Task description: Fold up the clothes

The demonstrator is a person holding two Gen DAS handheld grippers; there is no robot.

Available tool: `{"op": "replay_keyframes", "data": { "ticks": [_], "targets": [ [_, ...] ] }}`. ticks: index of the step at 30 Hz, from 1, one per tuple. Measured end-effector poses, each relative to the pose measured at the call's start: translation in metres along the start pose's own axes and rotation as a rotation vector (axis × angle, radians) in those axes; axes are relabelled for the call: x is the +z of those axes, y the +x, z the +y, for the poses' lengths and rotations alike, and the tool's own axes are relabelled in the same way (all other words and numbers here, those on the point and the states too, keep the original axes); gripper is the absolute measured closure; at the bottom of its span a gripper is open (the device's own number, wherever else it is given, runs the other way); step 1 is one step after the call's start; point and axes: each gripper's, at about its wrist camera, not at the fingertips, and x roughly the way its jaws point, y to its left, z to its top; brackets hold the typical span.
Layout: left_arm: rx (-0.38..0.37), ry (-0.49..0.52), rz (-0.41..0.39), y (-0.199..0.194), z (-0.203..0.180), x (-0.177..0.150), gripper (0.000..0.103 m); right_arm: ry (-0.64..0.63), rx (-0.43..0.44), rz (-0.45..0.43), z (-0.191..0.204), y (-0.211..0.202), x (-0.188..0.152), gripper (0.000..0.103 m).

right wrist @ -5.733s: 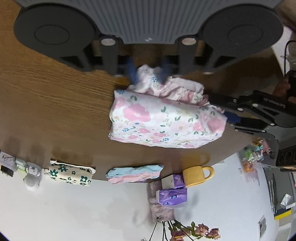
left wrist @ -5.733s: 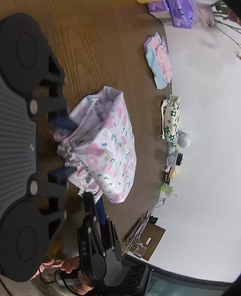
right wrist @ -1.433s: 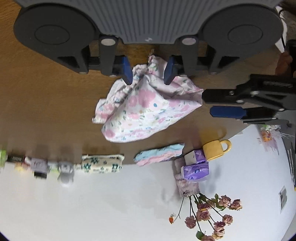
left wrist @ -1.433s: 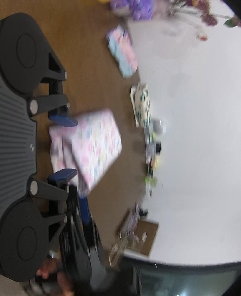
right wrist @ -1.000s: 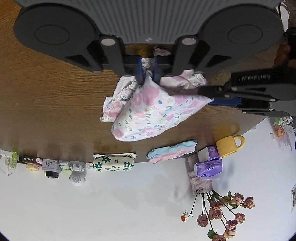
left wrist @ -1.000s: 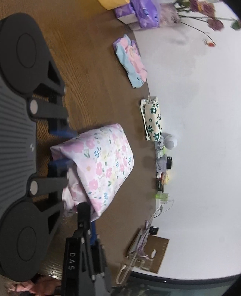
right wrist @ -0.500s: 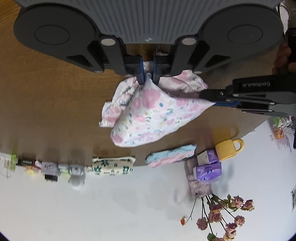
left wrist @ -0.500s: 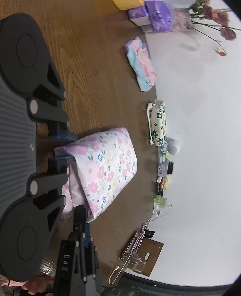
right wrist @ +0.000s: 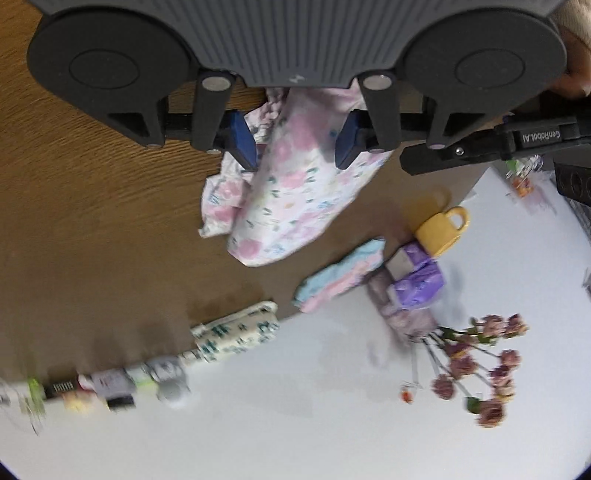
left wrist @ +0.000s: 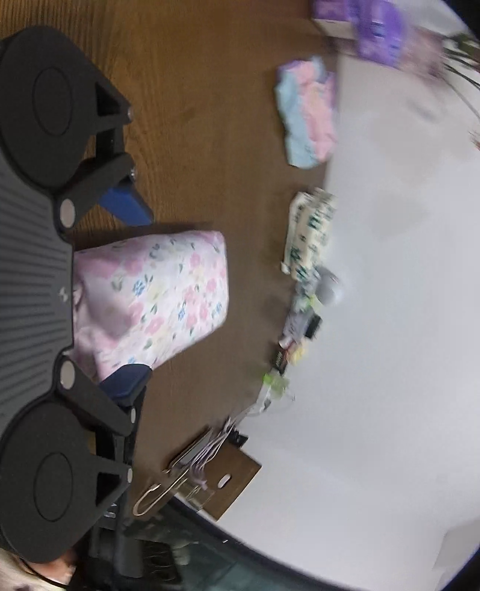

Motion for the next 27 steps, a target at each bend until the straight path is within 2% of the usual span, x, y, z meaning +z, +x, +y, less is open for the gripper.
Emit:
{"op": "replay_keyframes", "data": {
  "ticks": [1,2,4,5,6,7,8,10,12,13,14,16,19,20,22,24,25,26,27],
  "targets": [
    [-0.002,-0.017,0.011,0.005,0.003,0.001,0.026,0.010,0.002,0.008,-0.001,0.003,-0.001,0.069],
    [0.000,-0.030,0.020,0.010,0.006,0.001,0.037,0.009,0.006,0.014,-0.001,0.004,-0.003,0.075],
    [-0.002,-0.035,0.042,0.017,0.011,0.000,0.056,-0.001,0.004,0.020,-0.001,0.006,-0.005,0.075],
    [-0.002,-0.038,0.051,0.019,0.013,0.000,0.057,-0.002,0.004,0.019,0.000,0.005,-0.004,0.075],
    [-0.003,-0.042,0.059,0.021,0.015,0.000,0.057,-0.003,0.003,0.017,0.000,0.005,-0.003,0.073],
    [-0.001,-0.046,0.059,0.021,0.015,0.001,0.054,-0.004,0.003,0.014,0.000,0.005,-0.002,0.067],
    [0.001,-0.050,0.057,0.021,0.016,0.002,0.043,0.000,0.002,0.001,0.000,0.004,0.000,0.060],
    [0.022,-0.046,0.040,0.021,0.014,0.004,0.033,0.009,0.000,-0.010,-0.001,0.006,0.005,0.060],
    [0.040,-0.020,0.035,0.022,0.011,0.006,0.034,0.018,-0.003,-0.009,-0.003,0.011,0.010,0.060],
    [0.044,-0.010,0.038,0.024,0.009,0.007,0.041,0.016,-0.008,-0.002,-0.003,0.014,0.011,0.061],
    [0.047,0.001,0.041,0.025,0.008,0.008,0.052,0.014,-0.013,0.005,-0.004,0.017,0.012,0.066],
    [0.050,0.009,0.050,0.028,0.007,0.007,0.058,0.002,-0.011,0.017,-0.003,0.020,0.011,0.073],
    [0.061,0.022,0.059,0.031,0.004,0.008,0.056,-0.006,-0.012,0.011,-0.002,0.020,0.012,0.072],
    [0.065,0.018,0.059,0.031,0.003,0.009,0.046,-0.006,-0.011,0.008,-0.002,0.020,0.013,0.066],
    [0.074,0.018,0.055,0.032,0.003,0.013,0.034,0.002,-0.017,-0.005,-0.004,0.021,0.017,0.061],
    [0.077,0.032,0.051,0.034,0.002,0.016,0.035,0.003,-0.028,-0.006,-0.005,0.024,0.020,0.062],
    [0.076,0.041,0.052,0.035,0.001,0.017,0.037,0.001,-0.028,-0.002,-0.006,0.026,0.021,0.064],
    [0.074,0.053,0.055,0.036,0.000,0.019,0.047,0.000,-0.024,0.006,-0.006,0.028,0.021,0.074],
    [0.066,0.062,0.065,0.038,-0.001,0.019,0.057,-0.002,-0.021,0.013,-0.006,0.029,0.021,0.075]
  ]
}}
